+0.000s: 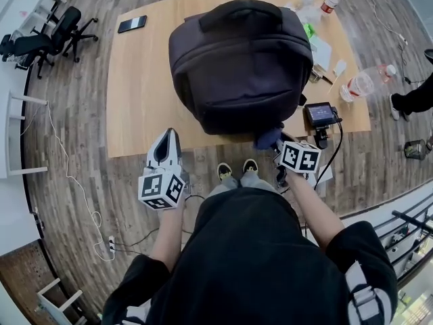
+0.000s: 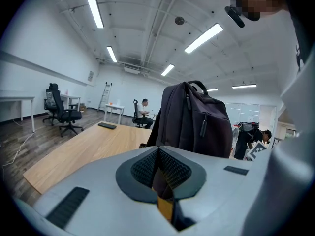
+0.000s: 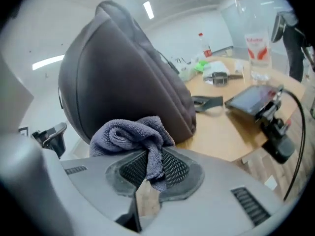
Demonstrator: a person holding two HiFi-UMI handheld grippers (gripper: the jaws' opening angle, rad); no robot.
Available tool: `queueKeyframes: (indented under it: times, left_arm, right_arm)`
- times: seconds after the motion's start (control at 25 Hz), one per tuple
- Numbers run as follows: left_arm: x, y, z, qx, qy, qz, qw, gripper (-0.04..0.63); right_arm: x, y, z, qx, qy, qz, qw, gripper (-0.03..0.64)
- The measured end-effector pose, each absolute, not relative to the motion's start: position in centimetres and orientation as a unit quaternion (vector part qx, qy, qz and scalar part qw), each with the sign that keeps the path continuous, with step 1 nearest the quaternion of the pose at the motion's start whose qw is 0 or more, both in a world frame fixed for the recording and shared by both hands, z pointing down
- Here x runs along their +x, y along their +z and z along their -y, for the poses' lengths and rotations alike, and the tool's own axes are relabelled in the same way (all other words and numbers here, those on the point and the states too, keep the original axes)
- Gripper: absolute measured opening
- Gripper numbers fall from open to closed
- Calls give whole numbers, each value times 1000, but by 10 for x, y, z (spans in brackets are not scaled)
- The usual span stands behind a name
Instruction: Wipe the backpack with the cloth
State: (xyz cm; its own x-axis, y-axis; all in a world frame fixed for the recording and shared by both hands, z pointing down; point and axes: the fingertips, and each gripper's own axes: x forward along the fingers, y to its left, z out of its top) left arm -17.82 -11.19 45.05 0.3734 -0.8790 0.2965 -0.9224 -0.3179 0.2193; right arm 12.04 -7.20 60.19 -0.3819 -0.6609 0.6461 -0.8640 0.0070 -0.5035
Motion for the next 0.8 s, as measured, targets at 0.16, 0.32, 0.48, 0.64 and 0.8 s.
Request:
queueKeyframes:
  times: [0.16,0.32,0.48,0.64,0.8]
  left_arm:
    - [-169,442,125,820,52,545,166,15]
    - [-170,423,151,832,35,533,146,15]
    - [-169,394,183,847,10,521,109,15]
    - [-167,366,223,858,-4,511,63,15]
    - [-161,329,270,867,-12,499,0,15]
  right_arm:
    - [142,553,77,565,366,730,123,67]
    - [152,507,82,583,313,743,104,67]
    - [152,471,83,583,278,760,74,67]
    - [141,456,83,573,252,776,76,67]
    - [132,447,85,554,248,791,75,67]
